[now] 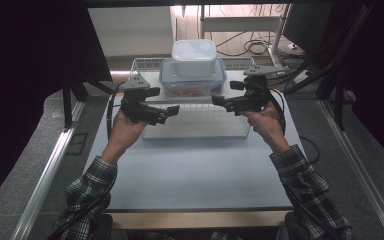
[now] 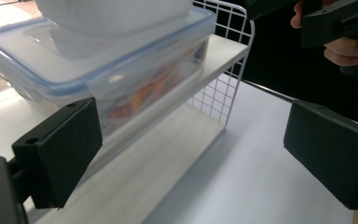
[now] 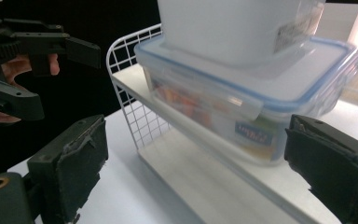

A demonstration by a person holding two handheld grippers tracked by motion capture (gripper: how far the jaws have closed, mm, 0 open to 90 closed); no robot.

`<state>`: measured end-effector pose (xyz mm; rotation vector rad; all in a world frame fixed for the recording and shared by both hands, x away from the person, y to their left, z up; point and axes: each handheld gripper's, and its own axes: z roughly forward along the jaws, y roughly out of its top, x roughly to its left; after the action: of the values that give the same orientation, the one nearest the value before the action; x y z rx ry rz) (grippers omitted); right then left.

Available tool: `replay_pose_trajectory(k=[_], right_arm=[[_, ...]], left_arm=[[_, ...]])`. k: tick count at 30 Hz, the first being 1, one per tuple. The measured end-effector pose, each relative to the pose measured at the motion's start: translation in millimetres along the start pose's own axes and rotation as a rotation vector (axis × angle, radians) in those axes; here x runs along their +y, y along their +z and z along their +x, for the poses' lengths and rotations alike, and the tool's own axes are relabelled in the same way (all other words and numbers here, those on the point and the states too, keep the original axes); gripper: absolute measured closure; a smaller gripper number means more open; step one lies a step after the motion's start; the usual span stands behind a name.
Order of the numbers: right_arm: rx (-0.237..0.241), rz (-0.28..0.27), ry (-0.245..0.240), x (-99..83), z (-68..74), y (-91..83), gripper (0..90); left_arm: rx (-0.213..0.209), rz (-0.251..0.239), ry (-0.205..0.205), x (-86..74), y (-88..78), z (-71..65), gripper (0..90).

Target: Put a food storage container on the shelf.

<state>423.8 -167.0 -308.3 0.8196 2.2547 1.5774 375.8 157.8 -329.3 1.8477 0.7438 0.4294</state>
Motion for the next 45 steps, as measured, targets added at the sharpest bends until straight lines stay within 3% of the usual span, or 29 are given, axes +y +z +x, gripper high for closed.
replay_pose_trajectory(k=[10,25,38,45], right_arm=[[0.013,0.014,-0.011,-21.4,3.6,2.7,5.6],[0.021,0.065,-0.035,-54.0,9.5,12.8,4.4],[-0.011,0.129,-0.053,-82.2,9.3,19.3,1.7],[-0.016,0.137,-0.047,-91.5,10.2,16.6,0.6]], left_arm=[[-0.005,0.015,0.002,-23.3,3.7,-7.7,3.9],[0.021,0.092,0.010,-58.5,15.6,-11.3,3.7],[0.029,0.116,-0.052,-99.0,25.1,-10.3,3.8],[0.037,0.147,-0.063,-112.6,25.7,-11.9,3.7]])
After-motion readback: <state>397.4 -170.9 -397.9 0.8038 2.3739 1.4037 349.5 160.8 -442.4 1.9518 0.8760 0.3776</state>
